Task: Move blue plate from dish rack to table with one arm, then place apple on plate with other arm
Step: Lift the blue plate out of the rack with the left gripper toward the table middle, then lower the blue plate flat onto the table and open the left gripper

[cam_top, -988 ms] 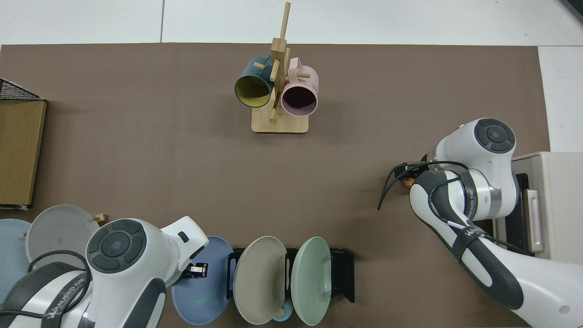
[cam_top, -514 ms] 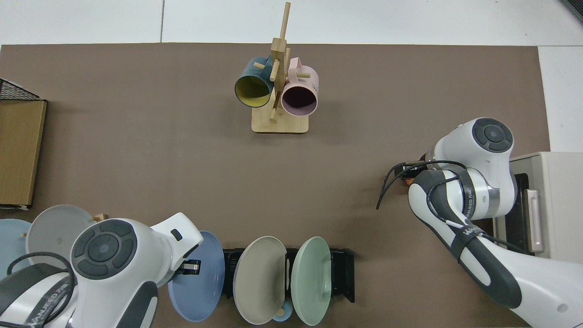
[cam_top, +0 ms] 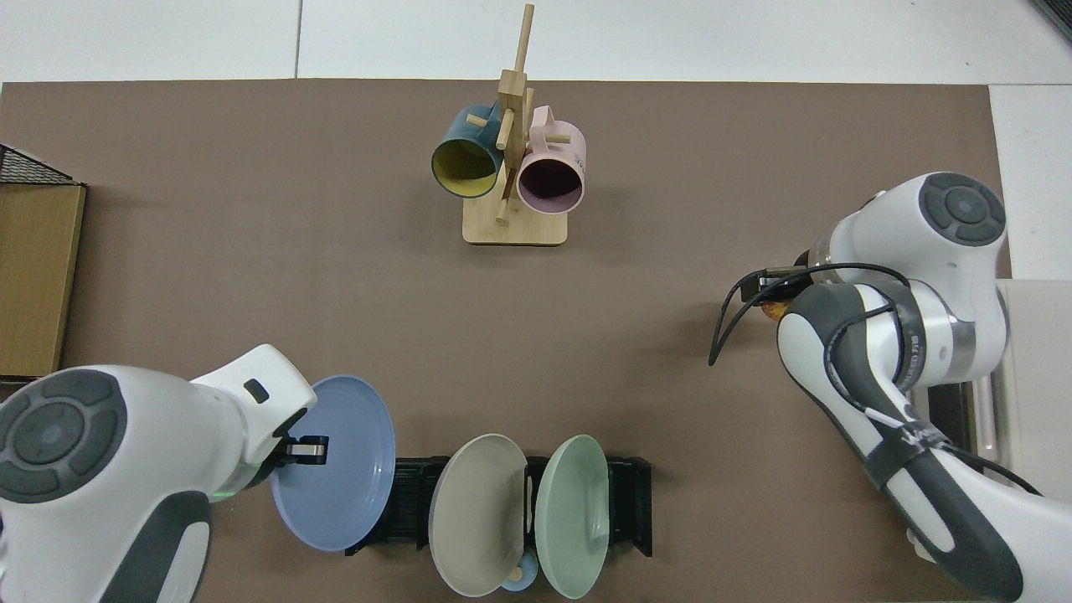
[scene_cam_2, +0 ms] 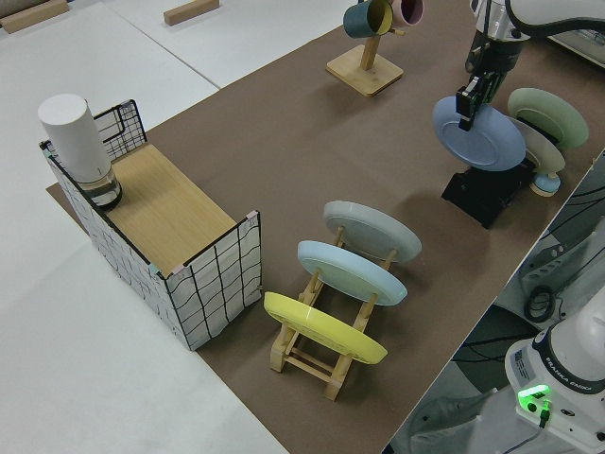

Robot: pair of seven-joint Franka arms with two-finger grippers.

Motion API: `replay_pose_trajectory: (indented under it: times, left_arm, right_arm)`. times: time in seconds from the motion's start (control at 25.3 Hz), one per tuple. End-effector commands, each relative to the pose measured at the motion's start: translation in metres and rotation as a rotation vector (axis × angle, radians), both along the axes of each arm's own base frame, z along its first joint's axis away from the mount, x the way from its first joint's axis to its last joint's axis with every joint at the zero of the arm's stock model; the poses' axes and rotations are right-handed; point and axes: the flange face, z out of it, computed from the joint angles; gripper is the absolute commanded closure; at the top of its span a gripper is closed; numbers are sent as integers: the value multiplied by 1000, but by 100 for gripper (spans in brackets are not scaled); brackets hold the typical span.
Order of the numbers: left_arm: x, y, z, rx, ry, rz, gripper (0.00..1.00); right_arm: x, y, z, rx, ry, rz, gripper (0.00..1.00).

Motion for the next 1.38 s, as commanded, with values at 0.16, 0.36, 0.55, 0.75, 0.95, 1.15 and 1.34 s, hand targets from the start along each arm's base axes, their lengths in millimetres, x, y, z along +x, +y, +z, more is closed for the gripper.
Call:
replay_pose_trajectory:
  times: [0.16,0.36,0.55,0.75,0.95,1.15,1.34]
  left_arm:
    - [82,21,19,-155,-1,76,100]
    - [105,26,9,-268,-66,136,100]
    - [130,23,-19,-377,-96,210,100]
    - [143,-13,-70,-485,-53,225,100]
    - [141,-51,-95,-531,-66,225,100]
    - [132,-96,-114,-550,-83,178,100]
    - [124,-129,-126,-557,-96,132,100]
  right_arm:
    - [-3,-4,58,-4,-32,-4,100]
    - [-11,-1,83,3,-39,-6,100]
    - [-13,0,110,10,-57,-4,100]
    - [-17,1,130,23,-88,-4,100]
    - [-22,1,143,26,-104,-3,100]
    - [-24,1,146,26,-105,-2,100]
    - [-24,1,145,26,-104,-2,100]
